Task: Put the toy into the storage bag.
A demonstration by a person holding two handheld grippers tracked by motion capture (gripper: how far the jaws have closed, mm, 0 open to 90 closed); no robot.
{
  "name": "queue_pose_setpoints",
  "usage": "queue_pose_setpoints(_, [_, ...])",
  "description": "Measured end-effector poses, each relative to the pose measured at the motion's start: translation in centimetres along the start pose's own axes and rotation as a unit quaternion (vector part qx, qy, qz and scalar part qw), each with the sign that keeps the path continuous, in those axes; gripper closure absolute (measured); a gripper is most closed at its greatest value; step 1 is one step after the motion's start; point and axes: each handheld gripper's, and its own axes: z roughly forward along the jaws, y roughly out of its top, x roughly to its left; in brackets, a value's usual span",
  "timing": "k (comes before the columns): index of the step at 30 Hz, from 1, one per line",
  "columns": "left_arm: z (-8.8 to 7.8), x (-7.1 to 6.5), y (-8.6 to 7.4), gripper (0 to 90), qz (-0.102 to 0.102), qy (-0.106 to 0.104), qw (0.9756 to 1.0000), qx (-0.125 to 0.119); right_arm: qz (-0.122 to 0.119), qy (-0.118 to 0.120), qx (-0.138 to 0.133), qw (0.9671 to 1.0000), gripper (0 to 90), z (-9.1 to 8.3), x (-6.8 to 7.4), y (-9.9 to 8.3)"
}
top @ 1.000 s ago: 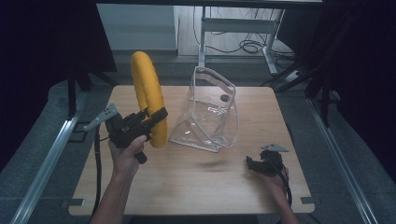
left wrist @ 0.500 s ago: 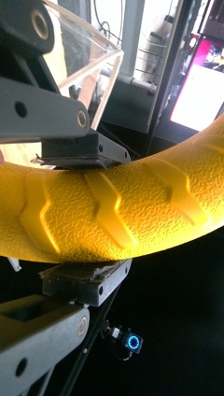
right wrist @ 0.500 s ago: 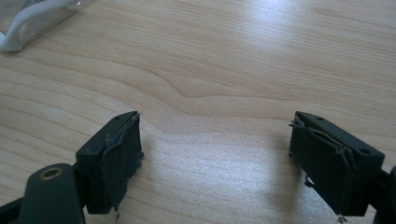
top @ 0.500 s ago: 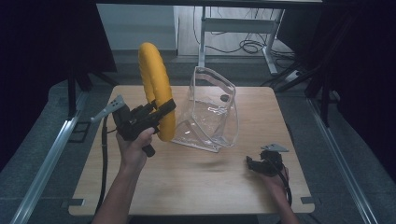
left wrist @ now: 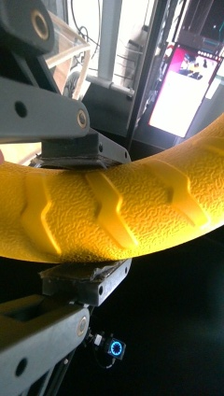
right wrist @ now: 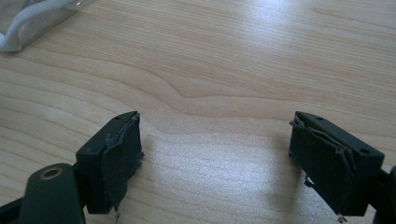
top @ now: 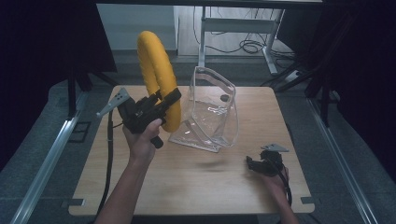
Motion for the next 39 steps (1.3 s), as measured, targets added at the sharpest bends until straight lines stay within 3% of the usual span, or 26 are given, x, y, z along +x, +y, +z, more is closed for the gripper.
queue_pose_setpoints(11, [1.8, -1.9, 0.8, 50.0, 0.018, -0.019, 0.9996, 0.004, 0.000, 0.000, 0.000, 1.0000, 17.0, 0.0, 0.0, 0.0])
queue_pose_setpoints(23, [4.3, -3.5, 1.3, 49.9, 0.025, -0.036, 0.9990, 0.001, 0.000, -0.001, -0.001, 1.0000, 17.1, 0.0, 0.0, 0.0])
queue_pose_setpoints(39, [7.7, -3.4, 0.9, 49.9, 0.018, -0.038, 0.9990, 0.016, 0.001, -0.001, 0.000, 1.0000, 17.1, 0.0, 0.0, 0.0])
